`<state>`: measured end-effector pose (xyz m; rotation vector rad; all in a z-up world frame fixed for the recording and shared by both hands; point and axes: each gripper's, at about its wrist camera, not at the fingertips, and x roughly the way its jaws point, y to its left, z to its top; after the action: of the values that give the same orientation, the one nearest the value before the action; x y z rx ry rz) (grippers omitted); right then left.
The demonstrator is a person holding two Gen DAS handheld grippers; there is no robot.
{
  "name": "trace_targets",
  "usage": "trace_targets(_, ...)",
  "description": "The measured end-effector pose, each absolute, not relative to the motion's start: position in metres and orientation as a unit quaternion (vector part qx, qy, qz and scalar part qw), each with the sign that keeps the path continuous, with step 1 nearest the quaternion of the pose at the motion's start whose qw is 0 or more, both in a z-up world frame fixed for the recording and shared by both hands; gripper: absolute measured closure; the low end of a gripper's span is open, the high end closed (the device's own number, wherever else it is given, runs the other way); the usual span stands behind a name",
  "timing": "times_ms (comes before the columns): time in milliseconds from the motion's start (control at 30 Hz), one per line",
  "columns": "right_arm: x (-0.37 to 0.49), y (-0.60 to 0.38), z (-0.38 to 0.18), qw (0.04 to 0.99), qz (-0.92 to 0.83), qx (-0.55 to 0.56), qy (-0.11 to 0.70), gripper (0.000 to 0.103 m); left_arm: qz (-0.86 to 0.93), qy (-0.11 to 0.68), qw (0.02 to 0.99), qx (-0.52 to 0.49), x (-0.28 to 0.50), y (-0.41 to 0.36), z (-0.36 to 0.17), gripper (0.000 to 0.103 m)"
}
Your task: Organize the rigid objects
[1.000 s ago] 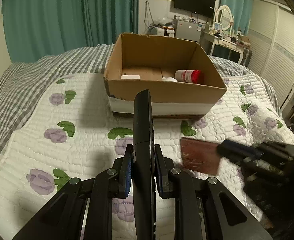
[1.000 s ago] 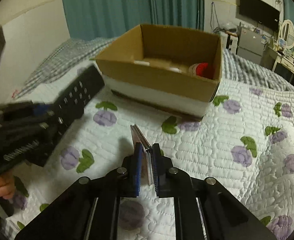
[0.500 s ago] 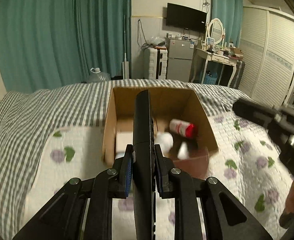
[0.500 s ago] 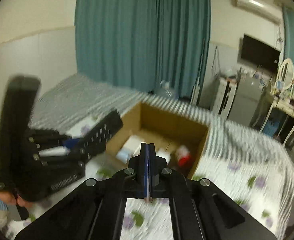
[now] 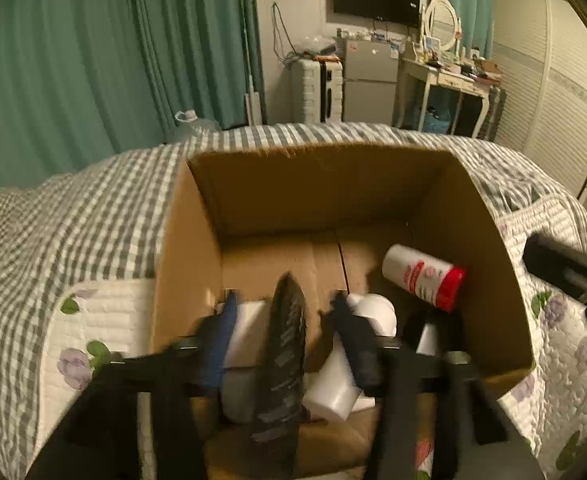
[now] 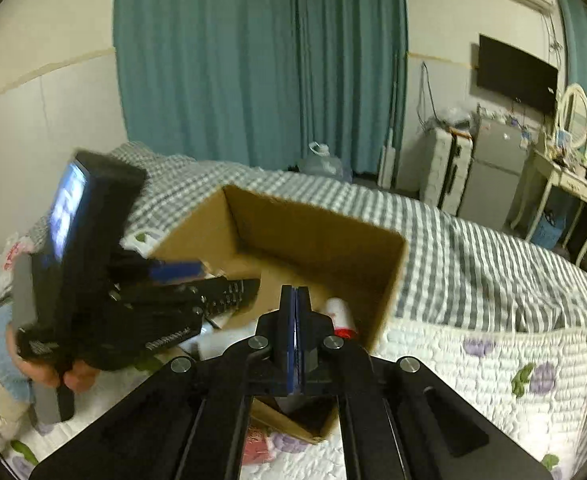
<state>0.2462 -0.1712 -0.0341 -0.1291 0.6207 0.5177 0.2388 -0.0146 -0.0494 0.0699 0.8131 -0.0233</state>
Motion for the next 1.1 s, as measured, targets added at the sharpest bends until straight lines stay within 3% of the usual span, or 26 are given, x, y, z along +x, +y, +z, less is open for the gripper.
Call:
trace_targets(133,0.246,-0.178,-0.039,0.917,0.244,-0.062,0.31,0.103,-0.007,0.373,0.927,0.031,0.225,-0.013,-0.029,0.048)
trace_targets(200,0.237,-0.181,-0.037,0.918,0.241,-0.063,0.307,0.094,0.001,0.36,0.932,0.029,0.211,-0.009,-0.018,0.047)
trace_targets(267,0.227,-0.185,-0.035,0.92,0.244,-0.059,0.302,0.044,0.003,0.352,0.936,0.024,0.194,-0.002,-0.012,0.046)
trace_targets(300,0.219,-0.186,-0.034,0.922,0.245,-0.053,0.296,0.038,0.003,0.35,0.937,0.022,0.186,0.0,-0.01,0.044)
trace_targets(500,0.173,-0.182,-0.053,0.91,0.272,-0.047,0.308,0.037,0.03,0.338,0.94,0.013,0.129,0.021,-0.018,0.042)
trace_targets(733,0.162,-0.151,-0.109,0.877,0.289,-0.087,0.374,0.023,0.031,0.38,0.924,-0.002,0.105,0.025,-0.072,0.041)
trace_targets(1100,0.199,-0.116,-0.182,0.843,0.263,-0.142,0.447,0.023,0.035,0.407,0.913,-0.014,0.107,0.028,-0.099,0.041)
